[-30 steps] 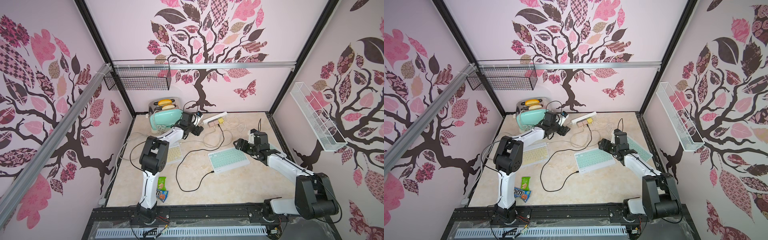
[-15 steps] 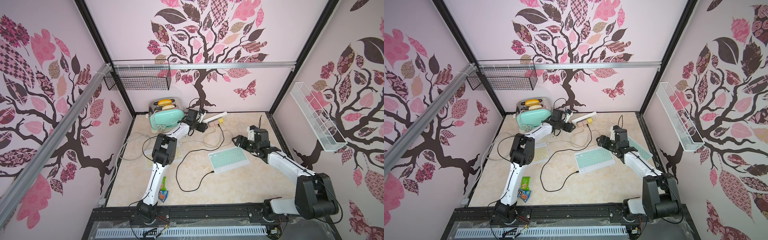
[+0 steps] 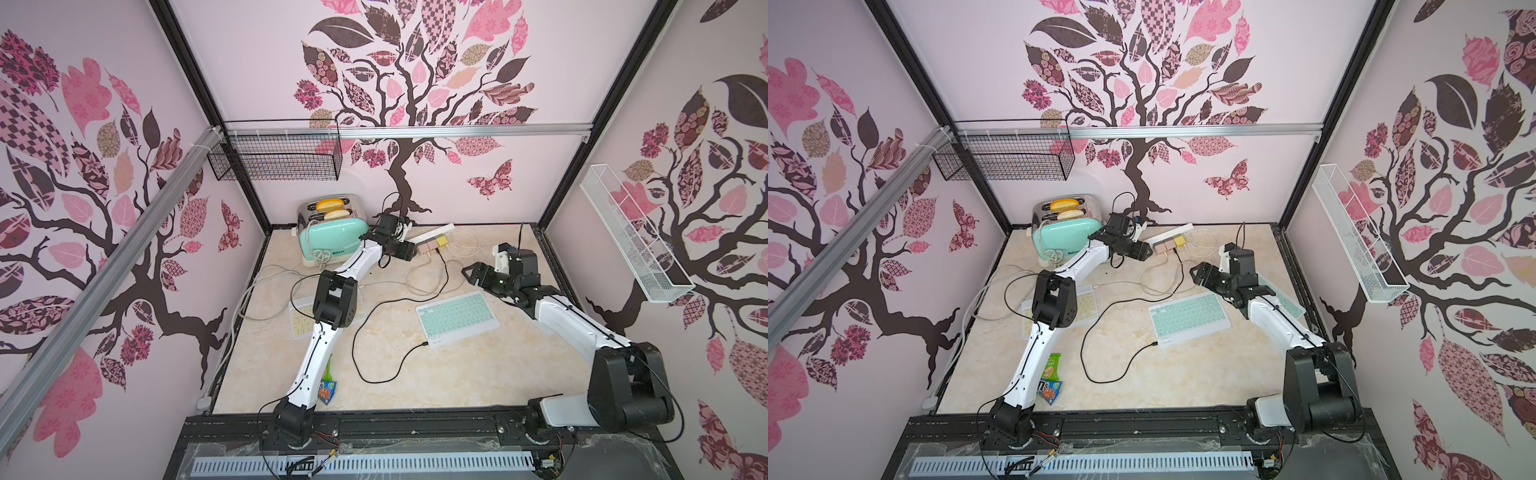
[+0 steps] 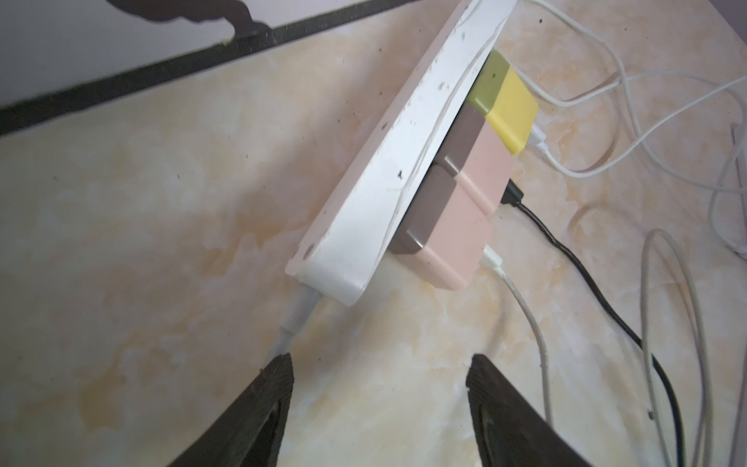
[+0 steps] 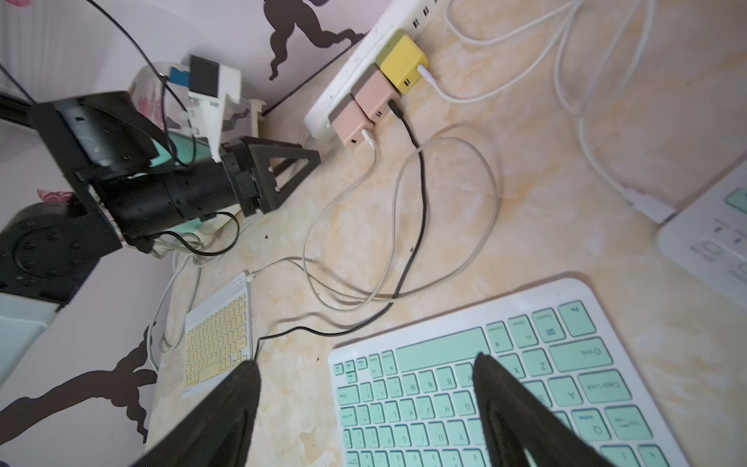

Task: Unplug the wireless keyboard
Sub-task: Pick up the socket from the center of the board.

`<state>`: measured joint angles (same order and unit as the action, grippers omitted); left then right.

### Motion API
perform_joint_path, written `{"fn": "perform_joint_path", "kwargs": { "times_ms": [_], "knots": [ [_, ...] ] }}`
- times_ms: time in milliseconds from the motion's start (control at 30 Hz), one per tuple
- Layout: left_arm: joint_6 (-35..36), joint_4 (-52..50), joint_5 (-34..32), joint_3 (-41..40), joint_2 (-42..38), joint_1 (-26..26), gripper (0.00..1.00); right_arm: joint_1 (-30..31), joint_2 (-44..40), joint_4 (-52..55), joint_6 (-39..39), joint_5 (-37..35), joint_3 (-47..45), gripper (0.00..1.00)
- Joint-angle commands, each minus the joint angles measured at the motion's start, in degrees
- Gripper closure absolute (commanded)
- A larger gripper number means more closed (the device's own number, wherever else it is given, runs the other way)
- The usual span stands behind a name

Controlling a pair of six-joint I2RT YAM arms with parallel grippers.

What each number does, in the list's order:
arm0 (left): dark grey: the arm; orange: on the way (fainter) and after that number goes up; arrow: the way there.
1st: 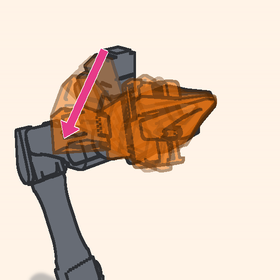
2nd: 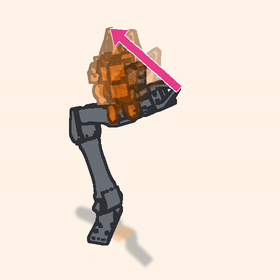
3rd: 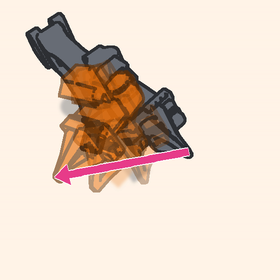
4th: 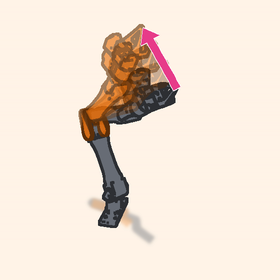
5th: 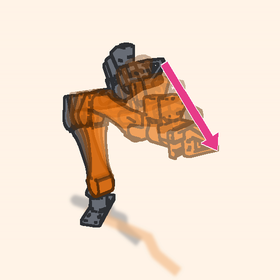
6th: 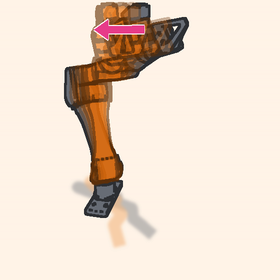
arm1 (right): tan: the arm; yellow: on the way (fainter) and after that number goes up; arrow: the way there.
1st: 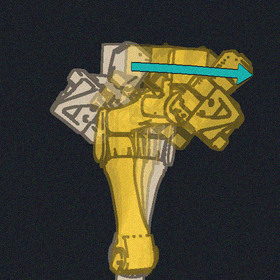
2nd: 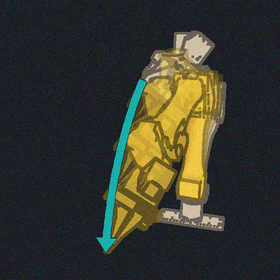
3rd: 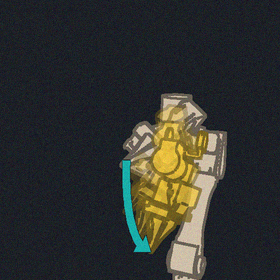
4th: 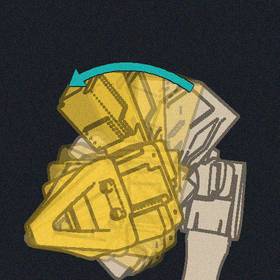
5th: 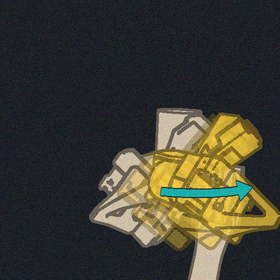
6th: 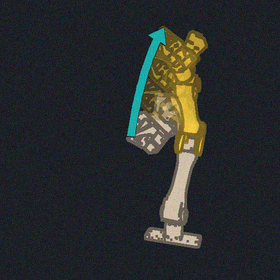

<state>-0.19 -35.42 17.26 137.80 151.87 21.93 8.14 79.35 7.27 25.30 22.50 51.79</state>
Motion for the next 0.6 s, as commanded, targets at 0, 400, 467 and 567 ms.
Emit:
{"fn": "perform_joint_path", "kwargs": {
  "times_ms": [0,400,467,567],
  "knots": [
    [-0.5,-5.2,3.9,0.4,1.1,-1.0,0.36,0.3,-0.3,1.5,0.6,1.6,3.6,0.15],
    [2.9,3.5,3.2,-10.3,-6.9,-1.0,0.43,0.3,-2.5,2.8,0.1,0.1,2.9,0.15],
    [3.3,3.8,5.7,-11.5,-7.6,-0.9,0.42,0.3,-2.5,3.7,-0.3,-0.2,3.1,0.15],
    [2.3,8.7,6.4,-17.1,-10.2,-0.4,0.38,0.3,-1.8,4.1,-0.8,-0.9,3.1,0.15]
  ]
}}
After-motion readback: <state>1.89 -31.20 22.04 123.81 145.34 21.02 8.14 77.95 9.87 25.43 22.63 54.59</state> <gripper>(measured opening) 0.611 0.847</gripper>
